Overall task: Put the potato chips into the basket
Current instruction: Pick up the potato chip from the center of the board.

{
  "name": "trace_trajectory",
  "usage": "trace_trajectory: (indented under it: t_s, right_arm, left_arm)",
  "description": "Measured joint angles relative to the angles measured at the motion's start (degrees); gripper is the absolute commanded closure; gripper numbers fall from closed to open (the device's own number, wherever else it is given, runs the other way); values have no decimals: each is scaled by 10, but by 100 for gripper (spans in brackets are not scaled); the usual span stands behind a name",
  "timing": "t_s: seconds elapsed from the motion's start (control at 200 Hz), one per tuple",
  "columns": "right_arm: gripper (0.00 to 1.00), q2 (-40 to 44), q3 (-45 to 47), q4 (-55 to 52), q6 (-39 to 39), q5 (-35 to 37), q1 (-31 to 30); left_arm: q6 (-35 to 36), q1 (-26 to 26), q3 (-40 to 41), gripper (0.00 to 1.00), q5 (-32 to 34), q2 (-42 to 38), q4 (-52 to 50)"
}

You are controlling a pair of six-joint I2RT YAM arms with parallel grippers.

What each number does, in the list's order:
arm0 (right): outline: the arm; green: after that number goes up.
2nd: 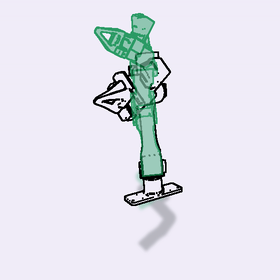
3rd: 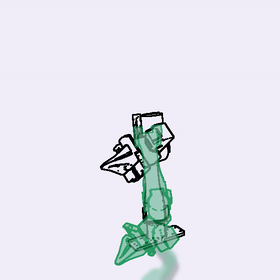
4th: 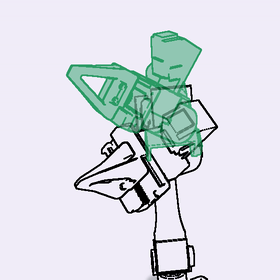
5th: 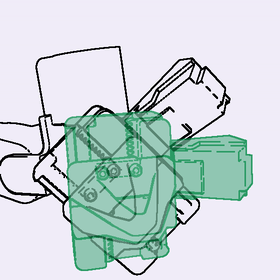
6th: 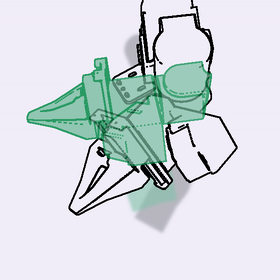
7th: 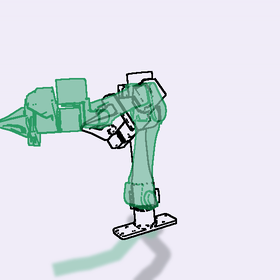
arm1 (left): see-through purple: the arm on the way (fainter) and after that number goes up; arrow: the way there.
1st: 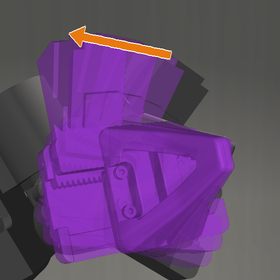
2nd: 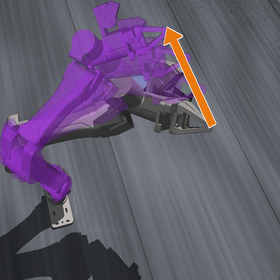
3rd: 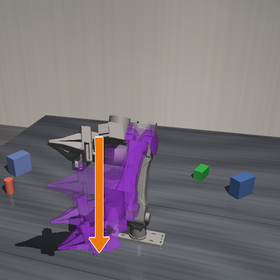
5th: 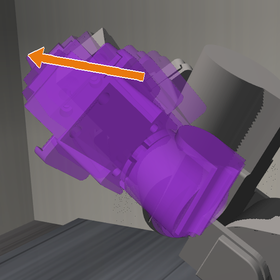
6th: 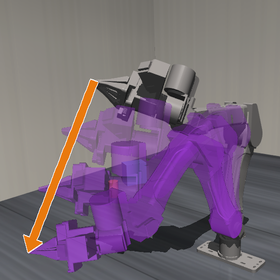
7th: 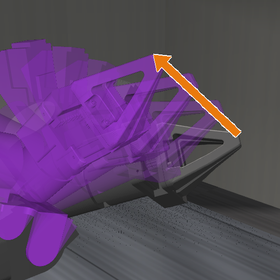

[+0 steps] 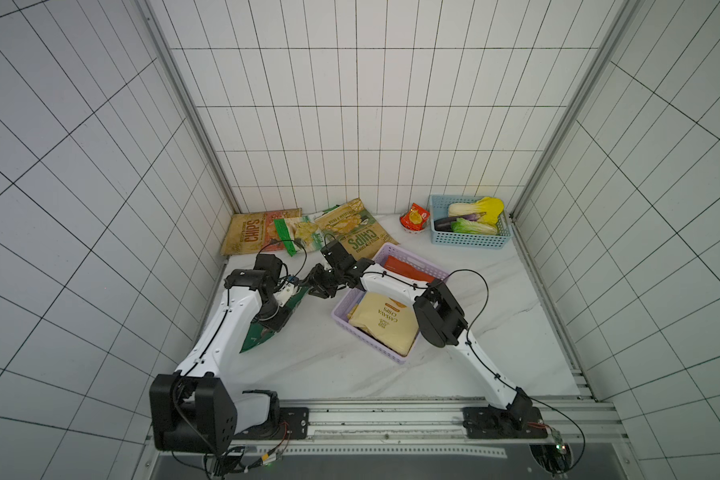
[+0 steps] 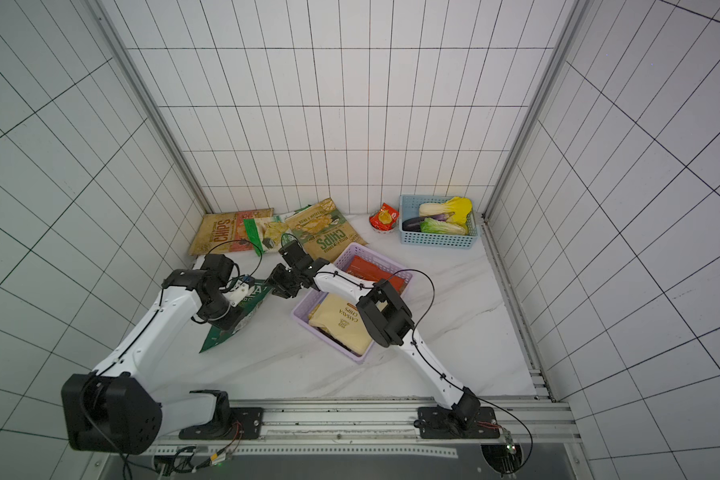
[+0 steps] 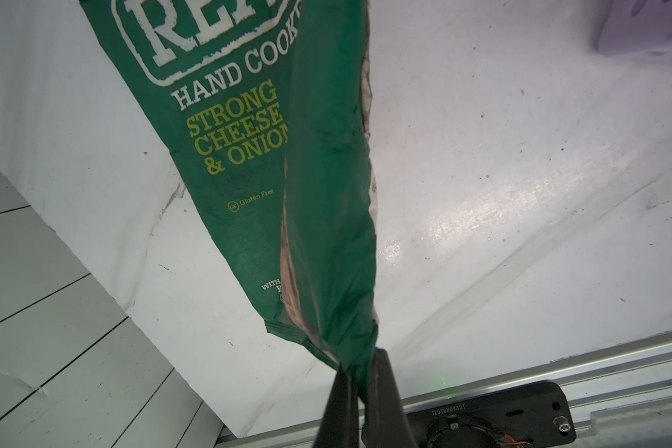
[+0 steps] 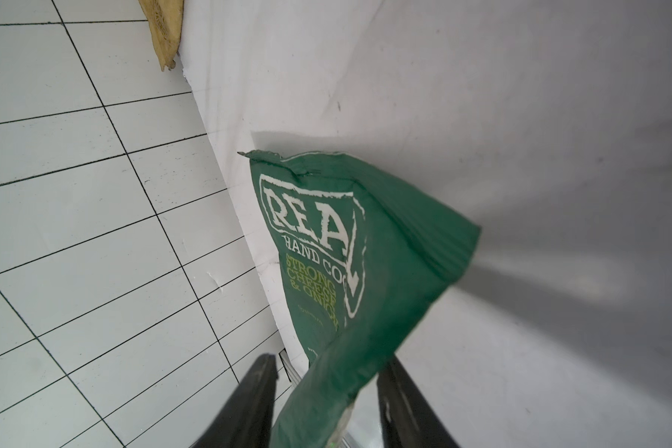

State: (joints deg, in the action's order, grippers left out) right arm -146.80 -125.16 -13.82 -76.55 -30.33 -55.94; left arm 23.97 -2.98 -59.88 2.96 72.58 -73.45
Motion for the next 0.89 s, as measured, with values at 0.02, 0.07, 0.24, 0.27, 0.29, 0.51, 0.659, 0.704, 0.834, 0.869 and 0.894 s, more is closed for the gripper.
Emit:
trace_trajectory:
  t_s: [0.02,0.07,0.24,0.27,0.29,0.51,0.659,0.704,0.834,0.869,0.894]
  right_arm:
    - [60,-2,0,3,-2,0,0]
    - [61,-8,0,11,-6,1,1]
    - [87,-28,-2,25,-17,5,1]
    - [93,-28,-2,25,-19,6,1]
    - [98,-28,-2,25,-19,6,2]
    - [100,-28,-2,71,-21,3,6]
    - [100,-13,-2,87,-10,-7,14]
    - [100,-3,-2,87,-5,-10,16]
    - [100,44,-2,89,16,-16,23]
    - [100,59,-2,91,24,-16,25]
    - [100,70,-2,91,30,-16,26]
  left_arm:
    - [0,0,0,100,0,-1,0]
    - [0,0,0,100,0,-4,-1]
    - [0,0,0,100,0,-11,-1]
    - [0,0,0,100,0,-11,-1]
    - [0,0,0,100,0,-12,-2]
    - [3,0,-15,100,-5,-19,-18]
    - [10,-2,-49,100,-19,-39,-39]
    - [12,-3,-61,100,-22,-47,-48]
    - [18,-3,-105,100,-30,-62,-80]
    - [19,-3,-120,100,-31,-65,-88]
    - [19,-3,-132,100,-32,-66,-94]
